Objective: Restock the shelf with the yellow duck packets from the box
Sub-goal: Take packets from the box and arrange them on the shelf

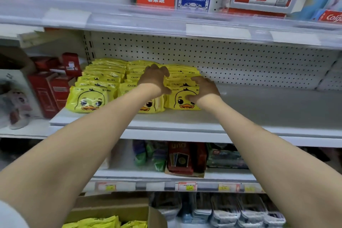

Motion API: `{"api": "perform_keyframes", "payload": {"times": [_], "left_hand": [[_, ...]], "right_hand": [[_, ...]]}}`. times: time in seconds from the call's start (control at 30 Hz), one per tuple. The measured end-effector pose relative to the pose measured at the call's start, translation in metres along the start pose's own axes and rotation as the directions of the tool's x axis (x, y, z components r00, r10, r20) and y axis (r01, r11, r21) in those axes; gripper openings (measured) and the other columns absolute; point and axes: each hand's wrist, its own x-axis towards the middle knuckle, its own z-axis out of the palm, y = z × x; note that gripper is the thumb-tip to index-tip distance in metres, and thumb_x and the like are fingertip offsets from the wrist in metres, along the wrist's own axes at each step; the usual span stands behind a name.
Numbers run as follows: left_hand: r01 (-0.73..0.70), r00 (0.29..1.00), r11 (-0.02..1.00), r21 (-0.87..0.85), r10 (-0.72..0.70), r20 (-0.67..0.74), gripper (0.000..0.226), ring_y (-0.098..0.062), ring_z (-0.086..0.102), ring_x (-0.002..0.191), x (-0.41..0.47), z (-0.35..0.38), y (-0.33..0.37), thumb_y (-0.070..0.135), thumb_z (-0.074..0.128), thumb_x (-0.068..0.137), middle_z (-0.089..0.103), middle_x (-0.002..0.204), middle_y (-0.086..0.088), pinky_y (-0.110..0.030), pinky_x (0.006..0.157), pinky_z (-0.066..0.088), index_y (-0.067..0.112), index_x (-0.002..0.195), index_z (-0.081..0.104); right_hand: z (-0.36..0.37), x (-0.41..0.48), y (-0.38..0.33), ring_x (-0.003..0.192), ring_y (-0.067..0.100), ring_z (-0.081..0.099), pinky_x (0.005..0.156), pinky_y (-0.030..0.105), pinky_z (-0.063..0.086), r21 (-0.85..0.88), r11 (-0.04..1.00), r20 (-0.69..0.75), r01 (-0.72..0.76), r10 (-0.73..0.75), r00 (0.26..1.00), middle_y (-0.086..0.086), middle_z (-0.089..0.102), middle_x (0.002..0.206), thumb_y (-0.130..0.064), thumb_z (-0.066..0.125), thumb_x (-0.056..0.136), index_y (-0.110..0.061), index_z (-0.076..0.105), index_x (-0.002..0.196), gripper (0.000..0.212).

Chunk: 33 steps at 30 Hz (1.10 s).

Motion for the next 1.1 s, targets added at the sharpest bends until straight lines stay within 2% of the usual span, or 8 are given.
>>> {"api": "perform_keyframes", "payload": {"times": [0.13, 0.23, 0.43, 0.73, 0.87, 1.0, 1.1], "left_hand": [[0.087, 0.996, 0.996, 0.014, -0.087, -0.019, 0.063, -0.031, 0.039, 0.127, -0.040, -0.026, -0.033, 0.037, 0.085, 0.070, 0.040, 0.132, -0.009, -0.039, 0.101, 0.044, 0.027, 0.123, 0.055], [0.102, 0.994, 0.995, 0.005, -0.102, -0.025, 0.063, -0.036, 0.038, 0.127, -0.077, -0.035, -0.064, 0.034, 0.086, 0.070, 0.041, 0.133, -0.013, -0.043, 0.101, 0.043, 0.026, 0.125, 0.055], [0.132, 0.991, 0.991, 0.029, -0.132, 0.020, 0.056, -0.032, 0.038, 0.121, -0.148, -0.029, -0.136, 0.034, 0.085, 0.070, 0.042, 0.122, -0.010, -0.044, 0.095, 0.043, 0.026, 0.117, 0.056], [0.237, 0.965, 0.970, 0.056, -0.242, 0.104, 0.048, -0.030, 0.043, 0.112, -0.227, 0.001, -0.221, 0.027, 0.081, 0.071, 0.044, 0.116, -0.009, -0.045, 0.089, 0.049, 0.024, 0.113, 0.056], [0.350, 0.914, 0.930, 0.115, -0.366, 0.175, 0.054, -0.030, 0.039, 0.120, -0.266, 0.035, -0.259, 0.030, 0.079, 0.076, 0.042, 0.125, -0.008, -0.041, 0.092, 0.047, 0.026, 0.123, 0.053], [0.459, 0.825, 0.879, 0.129, -0.476, 0.304, 0.057, -0.031, 0.039, 0.124, -0.306, 0.079, -0.301, 0.033, 0.079, 0.076, 0.042, 0.131, -0.008, -0.041, 0.095, 0.044, 0.028, 0.127, 0.053], [0.503, 0.755, 0.845, 0.183, -0.533, 0.382, 0.062, -0.032, 0.041, 0.126, -0.334, 0.111, -0.324, 0.037, 0.078, 0.078, 0.042, 0.134, -0.008, -0.039, 0.097, 0.041, 0.027, 0.132, 0.051]], "right_hand": [[0.015, -0.030, -0.043, 0.127, 0.026, 0.050, 0.097, 0.035, 0.049, -0.007, 1.000, 0.004, 0.027, -0.027, 1.000, 0.005, 0.054, 0.136, -0.034, 0.080, 0.074, -0.030, 0.045, 0.143, 0.077], [0.034, -0.059, -0.074, 0.119, 0.028, 0.055, 0.088, 0.038, 0.053, -0.060, 0.996, 0.073, 0.071, -0.067, 0.995, 0.003, 0.059, 0.131, -0.032, 0.078, 0.078, -0.029, 0.044, 0.144, 0.074], [0.095, -0.114, -0.124, 0.128, 0.029, 0.044, 0.098, 0.043, 0.047, -0.116, 0.974, 0.192, 0.195, -0.171, 0.966, 0.006, 0.055, 0.134, -0.035, 0.081, 0.076, -0.029, 0.045, 0.143, 0.075], [0.186, -0.160, -0.159, 0.121, 0.028, 0.047, 0.089, 0.040, 0.049, -0.160, 0.927, 0.376, 0.339, -0.260, 0.889, 0.006, 0.053, 0.124, -0.027, 0.076, 0.080, -0.028, 0.045, 0.142, 0.069], [0.241, -0.177, -0.153, 0.123, 0.029, 0.047, 0.094, 0.039, 0.047, -0.135, 0.919, 0.513, 0.371, -0.256, 0.819, 0.007, 0.053, 0.130, -0.032, 0.075, 0.083, -0.030, 0.043, 0.143, 0.068], [0.297, -0.195, -0.135, 0.127, 0.030, 0.048, 0.098, 0.037, 0.044, -0.107, 0.932, 0.644, 0.347, -0.200, 0.738, 0.009, 0.052, 0.137, -0.030, 0.077, 0.080, -0.027, 0.048, 0.141, 0.068], [0.337, -0.208, -0.118, 0.128, 0.029, 0.047, 0.103, 0.036, 0.043, -0.094, 0.941, 0.744, 0.326, -0.151, 0.650, 0.009, 0.052, 0.138, -0.032, 0.080, 0.079, -0.024, 0.048, 0.142, 0.071]]}}
